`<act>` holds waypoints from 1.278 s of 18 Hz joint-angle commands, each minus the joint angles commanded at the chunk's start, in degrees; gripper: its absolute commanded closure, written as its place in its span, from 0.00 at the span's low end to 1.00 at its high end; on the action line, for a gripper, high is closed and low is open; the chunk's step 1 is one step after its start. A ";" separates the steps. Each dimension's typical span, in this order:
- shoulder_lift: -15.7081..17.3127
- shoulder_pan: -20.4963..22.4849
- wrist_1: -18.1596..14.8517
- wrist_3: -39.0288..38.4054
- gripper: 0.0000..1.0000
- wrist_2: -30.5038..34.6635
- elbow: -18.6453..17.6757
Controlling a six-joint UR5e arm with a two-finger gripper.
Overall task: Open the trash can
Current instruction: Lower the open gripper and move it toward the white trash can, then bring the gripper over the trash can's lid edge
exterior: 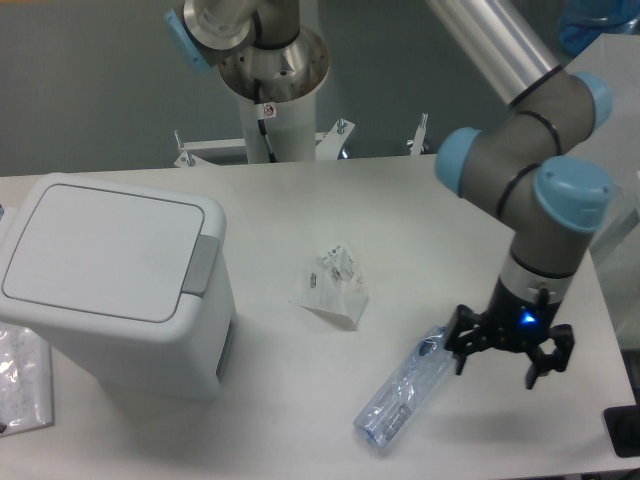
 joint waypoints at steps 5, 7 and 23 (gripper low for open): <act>3.25 -3.08 2.73 -1.32 0.00 0.35 -2.73; 5.27 -4.39 1.59 -3.26 0.00 -0.09 -2.90; 18.01 -8.36 -9.58 -11.08 0.00 -16.26 -4.92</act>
